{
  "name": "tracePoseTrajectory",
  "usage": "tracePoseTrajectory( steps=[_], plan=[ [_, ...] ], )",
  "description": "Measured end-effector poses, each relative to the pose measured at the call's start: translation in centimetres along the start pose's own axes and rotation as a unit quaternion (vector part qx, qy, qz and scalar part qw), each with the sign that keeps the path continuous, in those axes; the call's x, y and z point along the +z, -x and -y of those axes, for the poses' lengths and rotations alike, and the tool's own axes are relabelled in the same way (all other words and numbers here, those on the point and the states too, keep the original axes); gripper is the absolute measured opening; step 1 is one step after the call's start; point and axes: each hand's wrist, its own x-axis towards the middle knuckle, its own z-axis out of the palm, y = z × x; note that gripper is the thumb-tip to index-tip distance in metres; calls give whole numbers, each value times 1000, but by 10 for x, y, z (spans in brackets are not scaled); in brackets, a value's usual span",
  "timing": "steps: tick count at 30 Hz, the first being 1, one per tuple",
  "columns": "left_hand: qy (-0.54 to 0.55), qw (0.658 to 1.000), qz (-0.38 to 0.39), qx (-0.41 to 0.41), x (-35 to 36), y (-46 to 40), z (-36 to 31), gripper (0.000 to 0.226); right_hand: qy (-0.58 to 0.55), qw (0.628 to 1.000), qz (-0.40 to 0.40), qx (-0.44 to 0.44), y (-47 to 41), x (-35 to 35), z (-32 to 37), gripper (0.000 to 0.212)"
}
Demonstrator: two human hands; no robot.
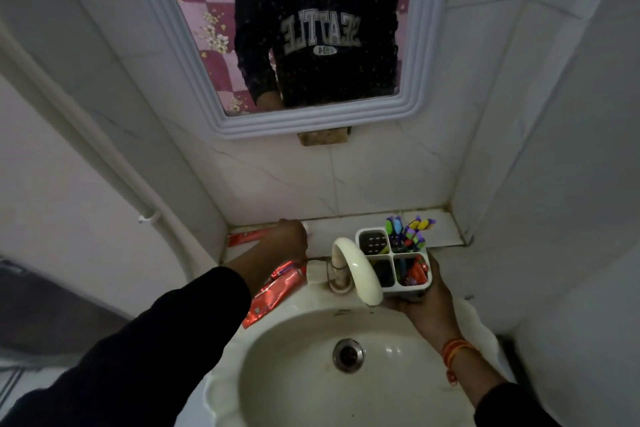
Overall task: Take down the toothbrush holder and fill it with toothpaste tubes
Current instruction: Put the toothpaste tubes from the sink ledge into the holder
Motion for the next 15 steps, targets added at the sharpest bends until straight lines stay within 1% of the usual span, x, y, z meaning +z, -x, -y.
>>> tracePoseTrajectory(
  steps=[1,3,5,8,10,11,15],
  plan=[
    [-28,1000,-2,-1,9,2,6,39,-5,1000,0,1,0,0,2,103],
    [-61,997,2,-37,30,2,16,45,-17,1000,7,6,0,1,5,95],
    [-53,997,0,-52,44,5,23,34,-7,1000,13,0,1,0,6,94],
    [-30,998,-17,-46,58,10,27,16,16,1000,16,-5,0,-3,1,97],
    [-25,998,-33,-47,63,13,28,15,27,1000,11,-5,0,-3,-1,99],
    [-29,998,-31,-47,65,16,28,17,32,999,10,-5,-1,-2,-1,100],
    [-84,995,-25,-37,72,20,27,41,36,999,9,-7,-1,-2,-2,102]
  ],
)
